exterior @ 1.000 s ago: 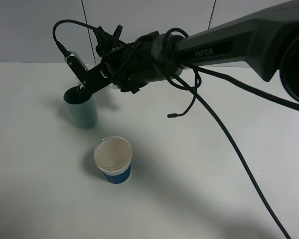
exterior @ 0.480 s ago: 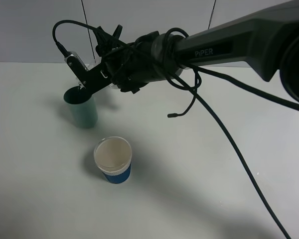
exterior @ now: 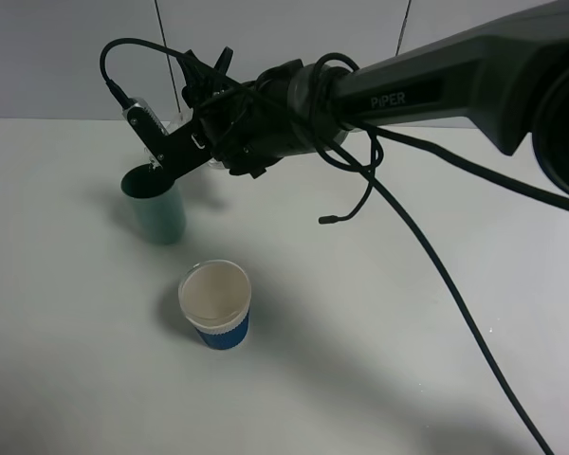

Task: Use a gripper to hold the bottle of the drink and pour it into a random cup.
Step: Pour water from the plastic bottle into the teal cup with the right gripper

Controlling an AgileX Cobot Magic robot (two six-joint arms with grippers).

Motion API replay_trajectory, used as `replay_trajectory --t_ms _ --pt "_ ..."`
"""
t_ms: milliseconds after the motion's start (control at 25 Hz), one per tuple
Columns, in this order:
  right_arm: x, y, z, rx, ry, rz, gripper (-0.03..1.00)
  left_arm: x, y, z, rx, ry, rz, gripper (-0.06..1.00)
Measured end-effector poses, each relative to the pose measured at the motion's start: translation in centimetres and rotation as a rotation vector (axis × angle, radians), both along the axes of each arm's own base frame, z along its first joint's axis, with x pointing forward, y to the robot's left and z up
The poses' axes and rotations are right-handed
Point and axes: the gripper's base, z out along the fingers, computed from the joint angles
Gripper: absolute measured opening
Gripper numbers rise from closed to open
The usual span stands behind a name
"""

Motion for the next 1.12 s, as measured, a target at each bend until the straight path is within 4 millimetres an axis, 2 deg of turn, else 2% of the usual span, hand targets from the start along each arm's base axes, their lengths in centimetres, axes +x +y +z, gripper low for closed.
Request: replay_trajectory --t_ms 1120 --pt "0.0 0.0 0.0 -0.034 -0.011 0.018 0.57 0.0 0.0 0.0 0.0 0.0 0.0 0.99"
